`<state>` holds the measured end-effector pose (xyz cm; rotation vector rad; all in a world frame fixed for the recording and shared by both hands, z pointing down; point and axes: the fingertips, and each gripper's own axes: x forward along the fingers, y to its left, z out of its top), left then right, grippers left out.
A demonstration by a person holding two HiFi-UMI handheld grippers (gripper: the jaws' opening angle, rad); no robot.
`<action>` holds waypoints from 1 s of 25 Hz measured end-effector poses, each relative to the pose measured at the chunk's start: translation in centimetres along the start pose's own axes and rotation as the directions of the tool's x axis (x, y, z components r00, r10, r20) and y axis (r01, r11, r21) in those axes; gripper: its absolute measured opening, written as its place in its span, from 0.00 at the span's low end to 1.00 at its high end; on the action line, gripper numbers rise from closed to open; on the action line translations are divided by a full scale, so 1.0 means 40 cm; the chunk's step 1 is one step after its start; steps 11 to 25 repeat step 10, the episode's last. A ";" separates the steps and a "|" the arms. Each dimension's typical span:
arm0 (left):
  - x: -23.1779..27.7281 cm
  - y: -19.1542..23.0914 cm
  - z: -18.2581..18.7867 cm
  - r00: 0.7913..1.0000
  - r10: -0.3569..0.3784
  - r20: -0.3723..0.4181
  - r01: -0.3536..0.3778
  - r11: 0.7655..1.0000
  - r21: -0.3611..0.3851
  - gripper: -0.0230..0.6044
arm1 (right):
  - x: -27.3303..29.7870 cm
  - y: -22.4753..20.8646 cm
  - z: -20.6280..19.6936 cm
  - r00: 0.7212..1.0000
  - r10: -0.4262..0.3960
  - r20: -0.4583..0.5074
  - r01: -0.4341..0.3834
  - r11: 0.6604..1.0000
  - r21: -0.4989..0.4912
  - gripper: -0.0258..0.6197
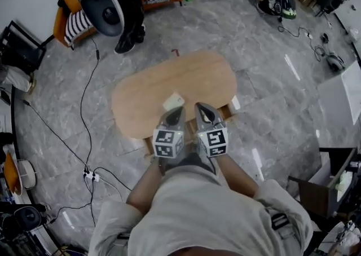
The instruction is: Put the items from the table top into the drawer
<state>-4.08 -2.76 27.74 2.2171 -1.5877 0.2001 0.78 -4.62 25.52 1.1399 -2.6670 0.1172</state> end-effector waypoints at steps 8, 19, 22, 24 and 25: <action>-0.023 0.036 0.073 0.999 0.002 0.039 -0.003 0.999 0.032 0.07 | 0.022 0.031 0.050 0.999 0.013 0.030 -0.013 1.000 -0.029 0.05; -0.040 0.036 0.067 0.999 0.005 0.034 -0.006 0.999 0.033 0.07 | 0.009 0.057 0.057 0.999 0.027 0.028 -0.026 0.999 -0.034 0.05; -0.040 0.036 0.067 0.999 0.005 0.034 -0.006 0.999 0.033 0.07 | 0.009 0.057 0.057 0.999 0.027 0.028 -0.026 0.999 -0.034 0.05; -0.040 0.036 0.067 0.999 0.005 0.034 -0.006 0.999 0.033 0.07 | 0.009 0.057 0.057 0.999 0.027 0.028 -0.026 0.999 -0.034 0.05; -0.040 0.036 0.067 0.999 0.005 0.034 -0.006 0.999 0.033 0.07 | 0.009 0.057 0.057 0.999 0.027 0.028 -0.026 0.999 -0.034 0.05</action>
